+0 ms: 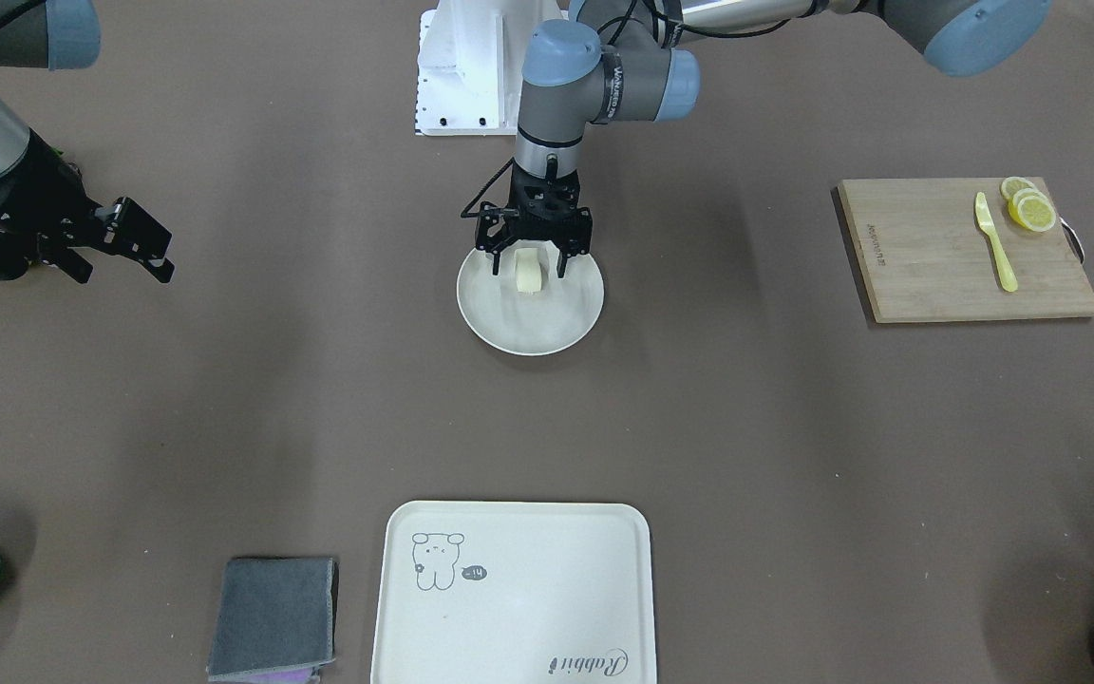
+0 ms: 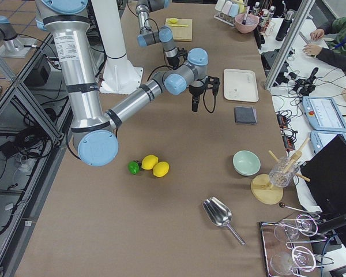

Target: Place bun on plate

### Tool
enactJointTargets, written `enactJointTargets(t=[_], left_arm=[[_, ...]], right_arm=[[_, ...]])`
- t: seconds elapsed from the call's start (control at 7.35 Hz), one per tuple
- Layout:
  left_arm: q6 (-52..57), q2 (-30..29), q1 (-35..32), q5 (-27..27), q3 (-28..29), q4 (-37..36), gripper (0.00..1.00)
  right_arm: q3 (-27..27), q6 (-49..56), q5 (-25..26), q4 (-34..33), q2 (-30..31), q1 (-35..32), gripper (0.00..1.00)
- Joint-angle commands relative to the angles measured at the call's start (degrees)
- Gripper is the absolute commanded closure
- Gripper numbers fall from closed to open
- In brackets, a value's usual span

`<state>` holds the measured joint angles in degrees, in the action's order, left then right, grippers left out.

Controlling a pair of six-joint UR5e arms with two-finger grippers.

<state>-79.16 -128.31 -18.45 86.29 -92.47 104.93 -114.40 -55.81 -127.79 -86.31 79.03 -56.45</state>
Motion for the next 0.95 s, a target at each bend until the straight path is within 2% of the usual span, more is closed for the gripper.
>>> enactJointTargets(t=[0.0,0.27,0.54,0.68,0.82], left_arm=[[0.49,0.25,-1.93,0.46,-3.31,-0.69,0.03],[7.31,1.83,-10.07,1.77,-10.95,-9.18,0.03],[8.05,7.35,-15.53,1.16,-11.15,-4.24,0.03],[7.88,9.46,-19.66,1.77,-10.98,0.23,0.03],[7.97,12.52,-20.66,1.43,-10.72,1.14,0.03]], right_arm=[[-0.12,0.00,-0.09,0.00,0.25,-0.32,0.00],[-0.21,1.31,0.00,-0.09,1.91,-1.29,0.00],[-0.47,12.16,-1.13,0.00,7.69,-4.70,0.00],[0.66,19.35,-4.71,-0.78,10.42,-8.37,0.00],[2.41,27.43,-6.31,-0.62,13.75,-13.02,0.00]])
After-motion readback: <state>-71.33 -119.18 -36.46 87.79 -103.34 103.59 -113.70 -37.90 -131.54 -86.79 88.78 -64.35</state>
